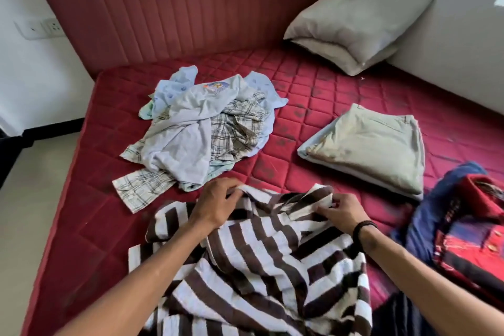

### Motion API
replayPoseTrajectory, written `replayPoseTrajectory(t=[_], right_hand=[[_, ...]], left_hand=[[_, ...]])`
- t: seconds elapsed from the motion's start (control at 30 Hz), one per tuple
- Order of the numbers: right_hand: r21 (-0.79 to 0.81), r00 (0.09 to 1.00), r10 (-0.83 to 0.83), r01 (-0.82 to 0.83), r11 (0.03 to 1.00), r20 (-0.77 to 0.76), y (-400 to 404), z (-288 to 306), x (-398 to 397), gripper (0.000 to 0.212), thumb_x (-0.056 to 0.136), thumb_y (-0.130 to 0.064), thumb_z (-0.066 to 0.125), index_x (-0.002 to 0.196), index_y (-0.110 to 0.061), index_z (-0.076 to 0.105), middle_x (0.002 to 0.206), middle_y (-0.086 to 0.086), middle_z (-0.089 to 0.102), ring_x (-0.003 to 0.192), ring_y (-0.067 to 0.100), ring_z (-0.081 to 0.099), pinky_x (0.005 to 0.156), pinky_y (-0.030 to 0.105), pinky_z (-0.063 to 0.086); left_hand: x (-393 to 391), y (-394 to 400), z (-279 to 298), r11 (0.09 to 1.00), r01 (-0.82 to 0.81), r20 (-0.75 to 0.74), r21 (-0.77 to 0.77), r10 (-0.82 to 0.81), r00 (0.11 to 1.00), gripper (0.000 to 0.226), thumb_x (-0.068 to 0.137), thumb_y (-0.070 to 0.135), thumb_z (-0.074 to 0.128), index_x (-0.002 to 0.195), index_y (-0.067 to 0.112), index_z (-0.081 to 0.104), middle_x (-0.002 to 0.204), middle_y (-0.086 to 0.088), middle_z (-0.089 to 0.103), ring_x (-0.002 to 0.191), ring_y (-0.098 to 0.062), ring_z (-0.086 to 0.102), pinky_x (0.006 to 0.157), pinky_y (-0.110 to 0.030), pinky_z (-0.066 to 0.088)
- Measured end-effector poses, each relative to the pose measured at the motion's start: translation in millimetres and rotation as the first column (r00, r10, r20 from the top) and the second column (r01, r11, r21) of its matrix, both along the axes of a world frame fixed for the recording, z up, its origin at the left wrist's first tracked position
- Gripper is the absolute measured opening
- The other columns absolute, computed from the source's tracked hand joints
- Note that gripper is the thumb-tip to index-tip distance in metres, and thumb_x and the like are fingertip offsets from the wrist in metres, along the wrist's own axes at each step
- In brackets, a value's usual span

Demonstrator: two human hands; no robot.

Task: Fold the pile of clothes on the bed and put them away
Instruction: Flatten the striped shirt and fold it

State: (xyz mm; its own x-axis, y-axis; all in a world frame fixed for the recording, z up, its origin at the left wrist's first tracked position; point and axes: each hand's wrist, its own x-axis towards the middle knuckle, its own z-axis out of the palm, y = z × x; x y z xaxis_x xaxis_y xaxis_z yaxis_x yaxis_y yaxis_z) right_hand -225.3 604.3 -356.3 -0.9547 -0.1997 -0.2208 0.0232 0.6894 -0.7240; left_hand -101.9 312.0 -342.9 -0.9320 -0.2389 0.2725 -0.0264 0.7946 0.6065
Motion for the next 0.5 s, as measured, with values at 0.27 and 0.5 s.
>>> replayPoseTrajectory(t=[0.27,0.5], right_hand=[[-0.750,0.954,0.225,-0.002,0.661,0.197,4,91,23,0.038,0.071,0.008,0.065,0.108,0.010,0.071,0.111,0.028,0.072,0.100,0.042,0.068,0.094,0.052,0.057],[-0.886,0.937,0.349,-0.159,0.435,0.003,-15,208,60,0.040,0.084,0.017,0.047,0.110,-0.003,0.071,0.100,0.021,0.075,0.084,0.030,0.073,0.071,0.034,0.063]], left_hand=[[-5,-30,144,0.982,-0.176,-0.107,0.075,0.183,0.977,0.016,0.105,0.019,0.047,0.101,0.016,0.061,0.074,0.006,0.060,0.071,-0.011,0.056,0.063,-0.030,0.037],[37,-51,254,0.951,-0.242,-0.151,-0.194,0.215,0.965,0.024,0.098,0.030,0.042,0.093,0.019,0.063,0.091,-0.007,0.074,0.093,-0.034,0.067,0.080,-0.042,0.050]])
